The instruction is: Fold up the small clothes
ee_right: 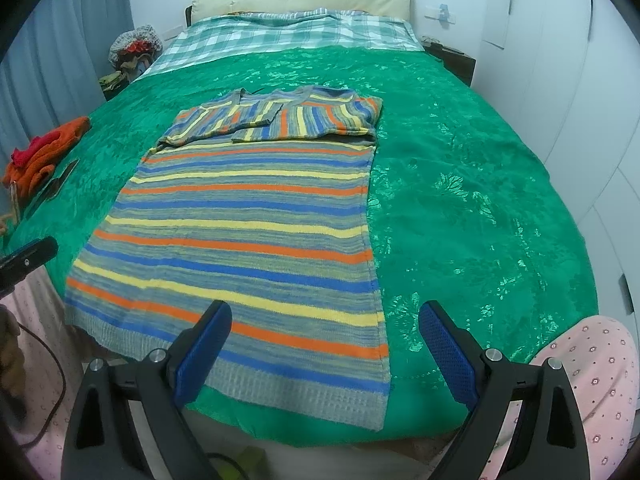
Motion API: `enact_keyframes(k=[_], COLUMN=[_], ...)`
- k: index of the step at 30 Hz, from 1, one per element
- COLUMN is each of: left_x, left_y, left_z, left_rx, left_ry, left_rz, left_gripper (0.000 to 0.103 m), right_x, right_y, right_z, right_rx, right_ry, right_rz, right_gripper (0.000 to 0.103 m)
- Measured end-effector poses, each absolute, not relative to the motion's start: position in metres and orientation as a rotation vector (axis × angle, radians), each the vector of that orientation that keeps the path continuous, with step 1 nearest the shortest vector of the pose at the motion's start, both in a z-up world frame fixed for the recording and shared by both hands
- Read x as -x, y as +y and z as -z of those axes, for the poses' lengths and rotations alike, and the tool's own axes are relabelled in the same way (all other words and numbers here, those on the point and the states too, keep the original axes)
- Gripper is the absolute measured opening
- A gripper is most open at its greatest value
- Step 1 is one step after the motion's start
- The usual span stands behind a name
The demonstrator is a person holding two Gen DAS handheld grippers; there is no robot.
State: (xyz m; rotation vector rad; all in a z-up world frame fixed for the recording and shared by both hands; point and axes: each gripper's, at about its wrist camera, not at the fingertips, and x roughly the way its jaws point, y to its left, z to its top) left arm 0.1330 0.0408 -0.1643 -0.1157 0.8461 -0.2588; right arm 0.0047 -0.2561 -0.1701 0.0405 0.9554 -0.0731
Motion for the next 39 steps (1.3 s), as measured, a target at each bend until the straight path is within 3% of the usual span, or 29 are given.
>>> enact_keyframes(k=[39], left_x=[-0.1305], left_y=[0.0408], left_z=[0.1642], left_rx=[0.106], left_ry=[0.844], left_rz=[0.257], left_gripper=[0.102], right_x=[-0.0038], right_y=[-0.2511], right_z=[0.1699], right_rx=[-0.033], right_ry=[0.951], right_rz=[0.068], right_gripper=[0.094])
